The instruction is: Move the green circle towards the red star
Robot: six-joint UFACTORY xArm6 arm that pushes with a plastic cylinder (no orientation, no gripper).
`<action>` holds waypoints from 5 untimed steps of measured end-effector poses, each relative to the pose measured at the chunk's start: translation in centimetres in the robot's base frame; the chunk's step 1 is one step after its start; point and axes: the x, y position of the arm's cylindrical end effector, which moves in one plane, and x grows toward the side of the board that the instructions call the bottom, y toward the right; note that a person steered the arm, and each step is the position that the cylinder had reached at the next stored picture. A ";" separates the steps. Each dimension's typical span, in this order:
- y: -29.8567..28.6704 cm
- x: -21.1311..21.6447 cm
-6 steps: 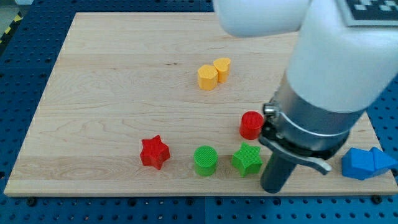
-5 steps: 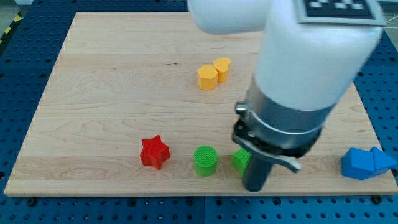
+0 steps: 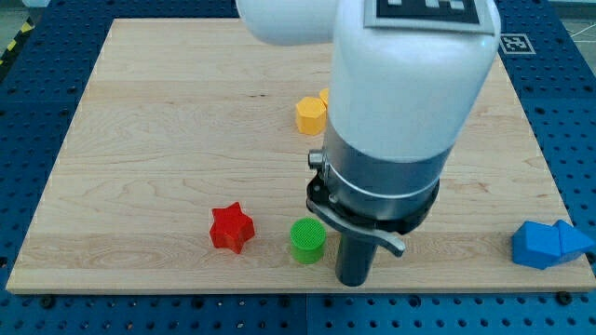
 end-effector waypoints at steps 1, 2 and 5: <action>-2.2 -0.4; -3.0 -1.6; -5.0 -6.0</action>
